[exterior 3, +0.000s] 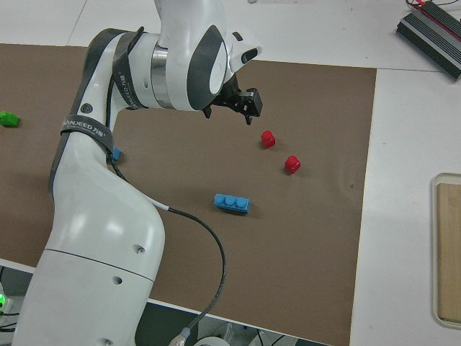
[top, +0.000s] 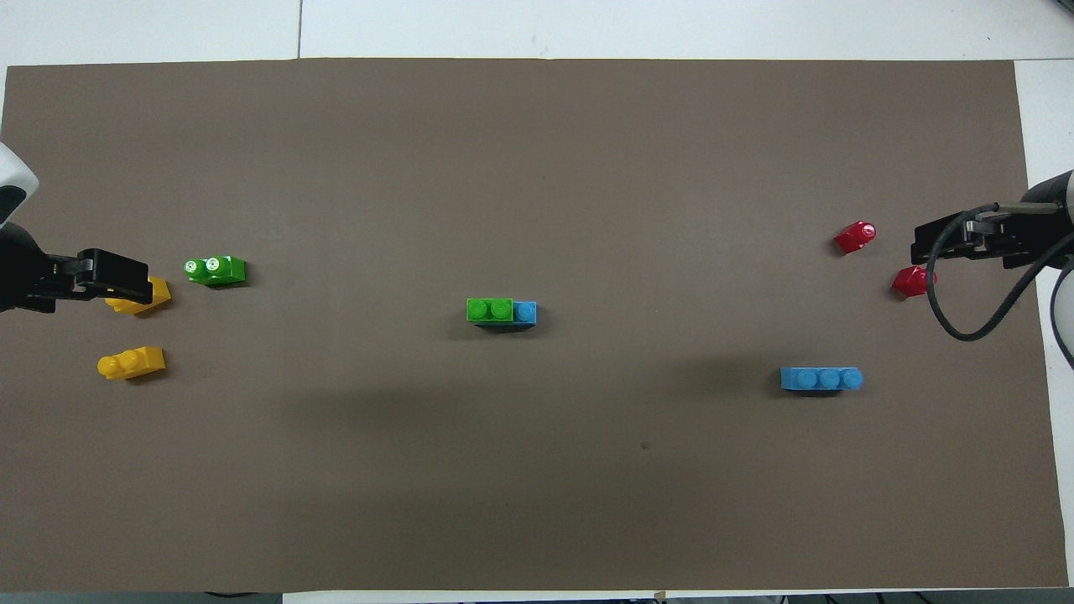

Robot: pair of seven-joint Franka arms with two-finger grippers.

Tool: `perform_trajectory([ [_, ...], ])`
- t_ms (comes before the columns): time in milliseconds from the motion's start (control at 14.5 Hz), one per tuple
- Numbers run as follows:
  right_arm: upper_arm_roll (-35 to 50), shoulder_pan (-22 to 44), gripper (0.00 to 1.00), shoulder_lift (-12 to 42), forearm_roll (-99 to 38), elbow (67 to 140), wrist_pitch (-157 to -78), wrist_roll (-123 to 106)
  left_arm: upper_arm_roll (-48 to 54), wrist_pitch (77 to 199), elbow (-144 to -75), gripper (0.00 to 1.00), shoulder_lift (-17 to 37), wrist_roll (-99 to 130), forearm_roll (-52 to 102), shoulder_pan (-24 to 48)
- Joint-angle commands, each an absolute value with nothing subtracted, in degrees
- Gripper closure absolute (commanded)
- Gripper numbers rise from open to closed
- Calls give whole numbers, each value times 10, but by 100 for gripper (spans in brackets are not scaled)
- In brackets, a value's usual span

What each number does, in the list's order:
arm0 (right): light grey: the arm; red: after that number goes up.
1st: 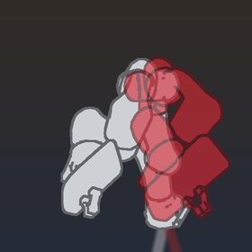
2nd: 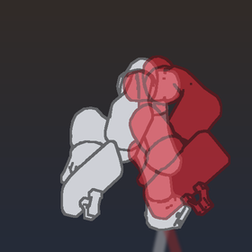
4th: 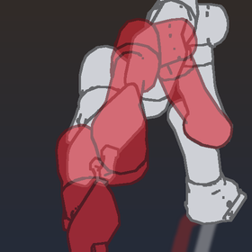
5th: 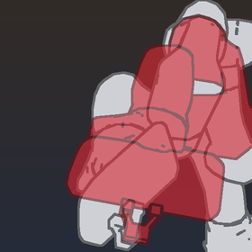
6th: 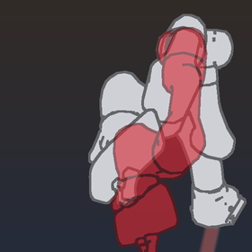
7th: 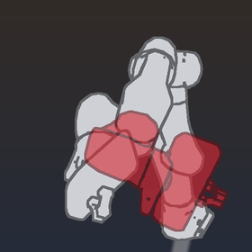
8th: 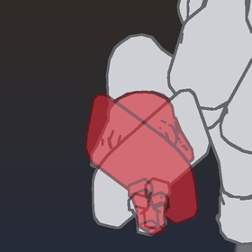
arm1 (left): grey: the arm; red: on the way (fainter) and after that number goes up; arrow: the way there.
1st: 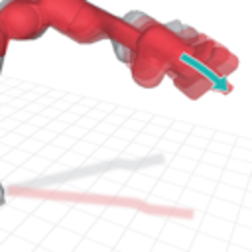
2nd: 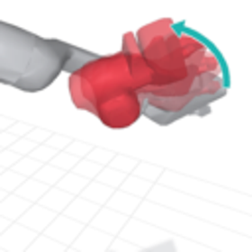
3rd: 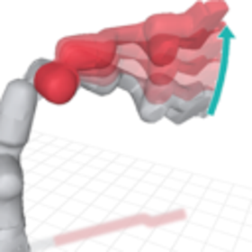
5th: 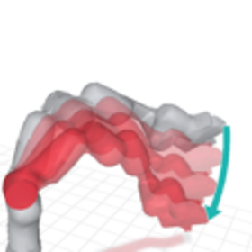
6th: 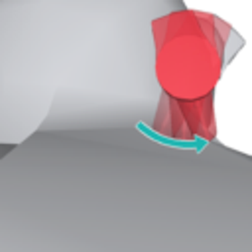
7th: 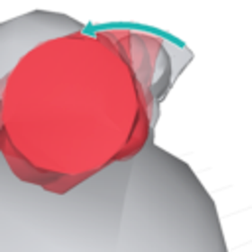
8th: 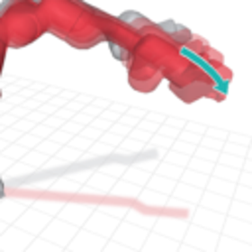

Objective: Remove green block with left arm and hold with right

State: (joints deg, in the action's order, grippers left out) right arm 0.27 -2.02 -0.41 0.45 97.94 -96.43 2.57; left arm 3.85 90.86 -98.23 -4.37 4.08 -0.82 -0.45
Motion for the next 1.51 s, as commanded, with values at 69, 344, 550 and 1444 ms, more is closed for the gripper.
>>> perform_trajectory([
  [69,9,-27,0,-16,11,987,-959,18,40,918,-997,0,-57,33,-17,-8],
  [344,9,-26,0,-16,11,986,-960,15,40,917,-998,0,-58,31,-17,-10],
  [550,9,-30,0,-16,10,987,-961,16,40,921,-1014,0,-67,35,-17,-9],
  [1444,15,-12,1,-14,-86,1005,-974,418,42,1001,-1096,0,-101,151,-11,-18],
])
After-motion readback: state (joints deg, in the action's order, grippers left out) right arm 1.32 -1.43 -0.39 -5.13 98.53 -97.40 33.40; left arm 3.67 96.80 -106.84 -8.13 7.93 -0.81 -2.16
